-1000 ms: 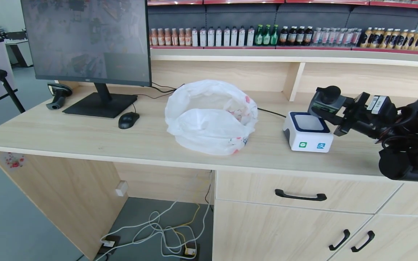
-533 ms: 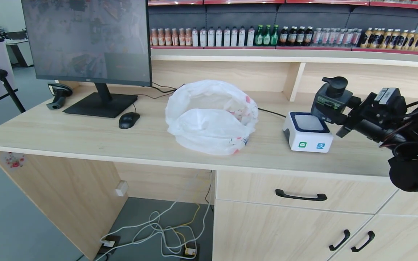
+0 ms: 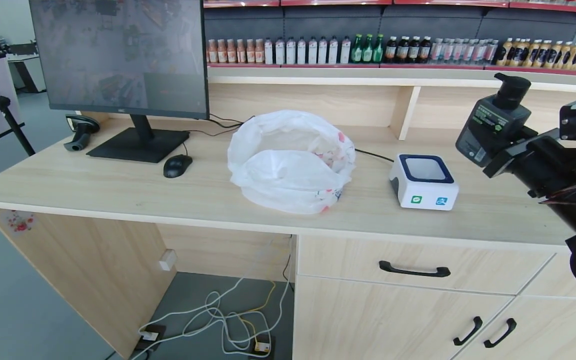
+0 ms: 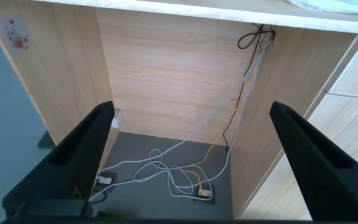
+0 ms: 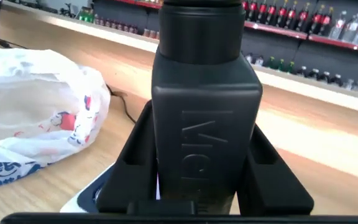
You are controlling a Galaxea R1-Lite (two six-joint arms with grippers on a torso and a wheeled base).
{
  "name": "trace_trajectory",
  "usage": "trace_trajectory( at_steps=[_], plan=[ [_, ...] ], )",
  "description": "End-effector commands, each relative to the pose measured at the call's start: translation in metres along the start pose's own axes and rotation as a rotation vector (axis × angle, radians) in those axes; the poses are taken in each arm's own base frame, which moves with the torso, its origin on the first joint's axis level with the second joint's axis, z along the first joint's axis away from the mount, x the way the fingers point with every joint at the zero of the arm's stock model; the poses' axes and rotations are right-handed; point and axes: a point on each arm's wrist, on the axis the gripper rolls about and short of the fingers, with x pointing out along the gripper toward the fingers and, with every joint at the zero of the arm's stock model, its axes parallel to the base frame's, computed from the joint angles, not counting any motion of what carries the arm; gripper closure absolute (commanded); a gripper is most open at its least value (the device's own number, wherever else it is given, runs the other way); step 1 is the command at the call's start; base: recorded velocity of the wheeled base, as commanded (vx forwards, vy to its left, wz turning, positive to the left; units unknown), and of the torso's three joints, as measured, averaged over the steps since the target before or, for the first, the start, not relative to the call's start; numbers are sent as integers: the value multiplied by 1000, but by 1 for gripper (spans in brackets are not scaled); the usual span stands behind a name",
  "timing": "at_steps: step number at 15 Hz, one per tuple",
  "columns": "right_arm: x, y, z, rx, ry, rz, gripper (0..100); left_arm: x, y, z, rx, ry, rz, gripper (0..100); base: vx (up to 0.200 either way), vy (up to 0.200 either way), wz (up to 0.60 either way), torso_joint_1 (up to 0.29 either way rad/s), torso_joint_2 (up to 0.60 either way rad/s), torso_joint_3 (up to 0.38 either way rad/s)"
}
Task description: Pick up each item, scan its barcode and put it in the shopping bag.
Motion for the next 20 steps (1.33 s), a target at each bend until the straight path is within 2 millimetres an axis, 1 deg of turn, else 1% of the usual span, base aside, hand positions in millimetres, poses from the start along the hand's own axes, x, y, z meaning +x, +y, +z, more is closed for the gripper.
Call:
trace_trajectory(
  at_steps=[1,4,5,7,8,10,19,20],
  plan=[
    [-30,14,7,104,64,-99,100,0,0,0,0,-1,0,0,0,0,0,0,0,0],
    [-29,14,8,117,60,-103,100,0,0,0,0,-1,0,0,0,0,0,0,0,0],
    [-27,19,8,124,57,-87,100,0,0,0,0,-1,0,0,0,0,0,0,0,0],
    [-27,22,9,128,54,-78,100,0,0,0,0,-1,0,0,0,0,0,0,0,0],
    [-23,21,12,126,35,-77,100,0,0,0,0,-1,0,0,0,0,0,0,0,0],
    [-26,23,15,127,33,-74,100,0,0,0,-2,-1,0,0,0,0,0,0,0,0],
    [-27,23,17,126,29,-73,100,0,0,0,-3,-2,0,0,0,200,0,3,3,2],
    [-27,23,17,126,29,-73,100,0,0,0,-2,-2,0,0,0,0,0,0,0,0]
  ],
)
